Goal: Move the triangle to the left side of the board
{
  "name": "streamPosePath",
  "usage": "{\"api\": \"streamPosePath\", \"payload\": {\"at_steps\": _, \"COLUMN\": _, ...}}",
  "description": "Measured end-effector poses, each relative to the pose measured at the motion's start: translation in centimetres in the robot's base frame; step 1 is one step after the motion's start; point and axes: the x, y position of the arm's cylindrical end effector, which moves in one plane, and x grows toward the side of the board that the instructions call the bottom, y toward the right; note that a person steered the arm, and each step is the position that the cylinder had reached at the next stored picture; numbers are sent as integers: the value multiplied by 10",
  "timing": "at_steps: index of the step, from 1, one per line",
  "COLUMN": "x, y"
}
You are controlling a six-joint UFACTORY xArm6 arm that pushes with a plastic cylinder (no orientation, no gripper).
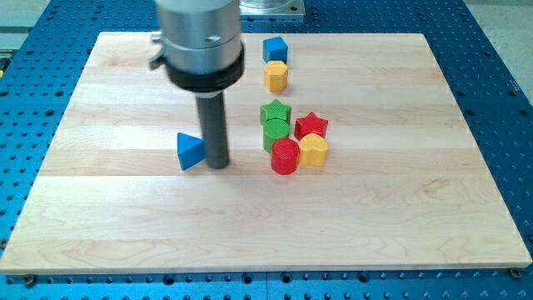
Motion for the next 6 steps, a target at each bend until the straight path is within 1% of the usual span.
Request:
{"api": "streamPosePath", "payload": {"at_steps": 1, "x": -16, "y": -70}}
{"api": "streamPosePath", "payload": {"at_steps": 2, "x": -46, "y": -106}}
{"api": "streamPosePath", "payload": {"at_steps": 3, "x": -52, "y": -40}}
{"api": "streamPosePath", "payload": {"at_steps": 4, "x": -91, "y": -58}}
{"api": "streamPosePath", "payload": {"at_steps": 5, "x": -94, "y": -109}}
{"api": "streamPosePath", "payload": {"at_steps": 6, "x": -81, "y": -140}}
